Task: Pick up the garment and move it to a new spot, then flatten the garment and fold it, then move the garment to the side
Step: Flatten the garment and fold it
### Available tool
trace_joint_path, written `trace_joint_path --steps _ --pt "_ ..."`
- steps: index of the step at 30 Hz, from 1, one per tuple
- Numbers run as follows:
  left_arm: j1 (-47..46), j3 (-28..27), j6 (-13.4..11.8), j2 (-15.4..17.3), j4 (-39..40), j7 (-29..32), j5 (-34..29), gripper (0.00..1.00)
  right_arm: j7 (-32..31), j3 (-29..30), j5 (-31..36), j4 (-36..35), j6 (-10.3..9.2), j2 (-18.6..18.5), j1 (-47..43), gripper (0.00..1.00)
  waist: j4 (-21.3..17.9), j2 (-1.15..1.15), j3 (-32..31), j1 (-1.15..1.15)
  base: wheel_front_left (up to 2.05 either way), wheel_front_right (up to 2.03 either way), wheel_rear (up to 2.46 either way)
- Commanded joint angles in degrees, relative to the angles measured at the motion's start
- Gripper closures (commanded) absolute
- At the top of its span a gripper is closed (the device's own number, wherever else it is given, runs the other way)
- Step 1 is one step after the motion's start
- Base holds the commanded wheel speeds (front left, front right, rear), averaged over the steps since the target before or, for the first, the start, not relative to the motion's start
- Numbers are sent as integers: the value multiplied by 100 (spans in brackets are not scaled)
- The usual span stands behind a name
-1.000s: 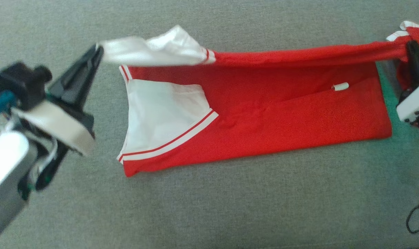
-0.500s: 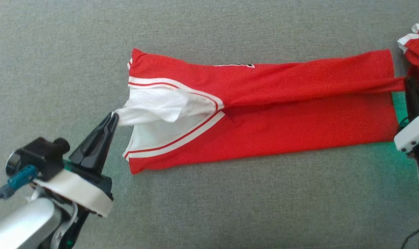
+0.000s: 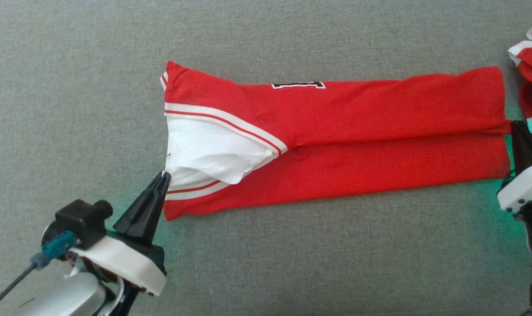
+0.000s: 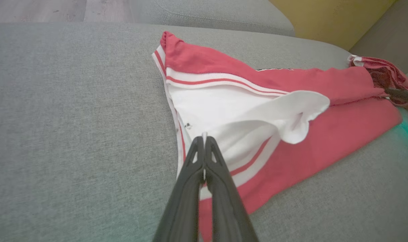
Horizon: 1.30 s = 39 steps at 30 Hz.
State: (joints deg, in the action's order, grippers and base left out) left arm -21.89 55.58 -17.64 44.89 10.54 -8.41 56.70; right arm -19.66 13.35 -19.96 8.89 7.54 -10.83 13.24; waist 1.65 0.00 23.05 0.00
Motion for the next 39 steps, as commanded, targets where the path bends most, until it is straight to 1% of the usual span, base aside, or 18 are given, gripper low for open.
trace_joint_path --steps 1,2,3,4,5,8,11,14,15,18,21,24,26,29,31,35,39 --pt "-50 -195 -4 100 3 -87 21 85 90 -33 74 -137 -5 -34 2 0 -6 0 -7 0 0 0 0" --pt "-40 -177 -4 38 -83 -105 24 51 119 -27 100 -107 -5 -23 2 0 -7 0 -30 0 0 0 0" --pt "-27 -158 -16 -18 -177 -124 18 5 163 -6 116 -85 -5 2 -7 0 -11 0 -67 0 0 0 0" --pt "-14 -153 -47 -77 -266 -165 2 0 209 15 133 -69 -5 26 -33 0 -12 0 -117 0 0 0 0" --pt "-14 -153 -47 -77 -266 -165 2 0 209 15 133 -69 -5 26 -33 0 -12 0 -117 0 0 0 0" --pt "53 -172 -169 -302 -471 -340 -55 0 393 122 201 -77 -5 106 -218 0 10 0 -311 0 0 0 0" --pt "191 -263 -314 -592 -609 -530 -148 0 599 261 168 -81 -5 268 -433 0 35 0 -509 0 0 0 0" --pt "367 -390 -517 -909 -728 -631 -444 0 776 414 84 -4 -5 413 -572 0 67 0 -694 0 0 0 0" --pt "506 -548 -655 -1181 -758 -651 -722 0 876 516 -54 64 -5 504 -595 0 110 0 -794 0 0 0 0" --pt "808 -942 -868 -1661 -731 -656 -1322 0 910 614 -230 212 -5 586 -586 0 219 0 -914 0 0 0 0" --pt "1124 -1272 -954 -2113 -741 -657 -1904 0 892 697 -297 385 -5 615 -492 0 372 0 -985 0 0 0 0" --pt "1340 -1482 -908 -2475 -775 -657 -2457 0 840 788 -269 609 -5 575 -308 0 518 0 -1022 0 0 0 0" --pt "1432 -1526 -819 -2652 -828 -658 -2787 0 795 851 -198 802 -5 524 -154 0 603 0 -1035 0 0 0 0" --pt "1548 -1589 -652 -2886 -926 -658 -3091 0 726 960 -49 1120 -5 468 78 0 698 0 -1045 0 0 0 0" --pt "1612 -1644 -524 -3000 -997 -658 -3207 0 684 1028 136 1374 -5 423 201 0 732 0 -1048 0 0 0 0" --pt "1693 -1804 -306 -3151 -1109 -658 -3393 0 554 1164 400 1810 -5 484 290 0 773 0 -1054 0 0 0 0" --pt "1764 -1962 -157 -3241 -1198 -658 -3541 0 481 1069 376 1975 -5 606 229 0 758 0 -1069 0 0 0 0"
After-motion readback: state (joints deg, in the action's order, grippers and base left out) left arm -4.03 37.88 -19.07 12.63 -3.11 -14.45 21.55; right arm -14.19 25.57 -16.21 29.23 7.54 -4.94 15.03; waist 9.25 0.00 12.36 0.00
